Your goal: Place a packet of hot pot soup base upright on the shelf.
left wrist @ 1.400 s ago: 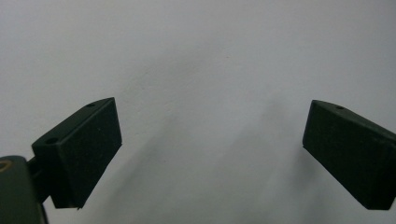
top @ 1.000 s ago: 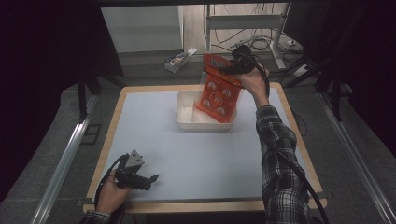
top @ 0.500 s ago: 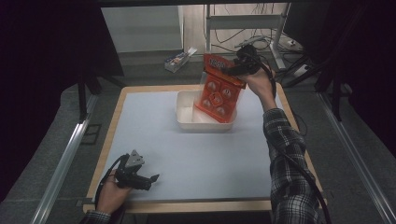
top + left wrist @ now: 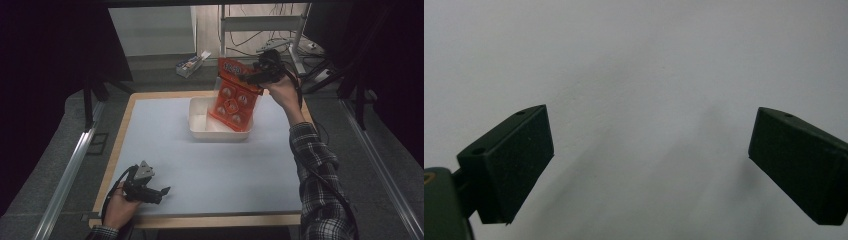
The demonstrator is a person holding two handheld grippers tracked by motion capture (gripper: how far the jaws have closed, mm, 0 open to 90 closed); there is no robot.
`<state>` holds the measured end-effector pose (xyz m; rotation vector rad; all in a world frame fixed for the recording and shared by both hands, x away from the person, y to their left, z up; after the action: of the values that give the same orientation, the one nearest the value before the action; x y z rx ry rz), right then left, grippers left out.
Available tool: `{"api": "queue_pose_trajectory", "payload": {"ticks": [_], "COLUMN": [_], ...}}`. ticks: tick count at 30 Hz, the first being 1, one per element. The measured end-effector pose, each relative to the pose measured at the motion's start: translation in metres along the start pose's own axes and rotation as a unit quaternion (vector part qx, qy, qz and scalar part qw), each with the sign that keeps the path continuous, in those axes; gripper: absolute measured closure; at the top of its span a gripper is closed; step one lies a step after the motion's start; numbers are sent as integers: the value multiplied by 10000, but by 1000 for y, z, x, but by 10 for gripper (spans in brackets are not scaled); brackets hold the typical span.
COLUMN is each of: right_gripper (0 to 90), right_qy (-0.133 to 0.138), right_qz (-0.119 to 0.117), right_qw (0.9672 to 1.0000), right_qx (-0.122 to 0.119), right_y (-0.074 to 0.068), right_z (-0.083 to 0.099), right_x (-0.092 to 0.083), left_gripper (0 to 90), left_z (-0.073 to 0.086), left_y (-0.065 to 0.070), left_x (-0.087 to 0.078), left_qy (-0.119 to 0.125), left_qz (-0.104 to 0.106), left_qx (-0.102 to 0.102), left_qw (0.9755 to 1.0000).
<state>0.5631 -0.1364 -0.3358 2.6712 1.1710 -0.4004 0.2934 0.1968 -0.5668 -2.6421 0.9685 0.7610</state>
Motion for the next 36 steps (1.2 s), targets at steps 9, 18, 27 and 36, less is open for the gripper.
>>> {"api": "queue_pose_trajectory", "payload": {"ticks": [9, 18, 27, 36], "right_gripper": [172, 169, 154, 148], "right_qy": [60, 188, 160, 81], "right_qz": [-173, -280, -247, -242], "right_qw": [9998, 9994, 9996, 9997], "right_qx": [-22, -39, 43, 68], "right_y": [-13, -21, -20, -21], "right_z": [1, 4, 4, 16], "right_x": [-9, -18, -33, -48], "left_gripper": [42, 42, 43, 43], "left_z": [0, 1, 0, 0], "left_y": [0, 0, 1, 2], "left_x": [0, 0, 0, 0], "left_qy": [-14, -28, -19, -29], "left_qz": [-8, -18, -24, -17], "left_qx": [23, 37, 57, 82], "left_qw": [10000, 10000, 10000, 10000]}}
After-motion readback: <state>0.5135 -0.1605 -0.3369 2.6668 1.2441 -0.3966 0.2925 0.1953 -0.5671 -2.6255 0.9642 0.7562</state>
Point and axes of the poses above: each handheld gripper's, and its own axes: x roughly forward along the jaws, z roughly out of its underside, y roughly to its right, the point moved 5 cm from there along x, roughly forward along the jaws, and after that the axes turned 13 degrees about y, right-handed, at the moved point
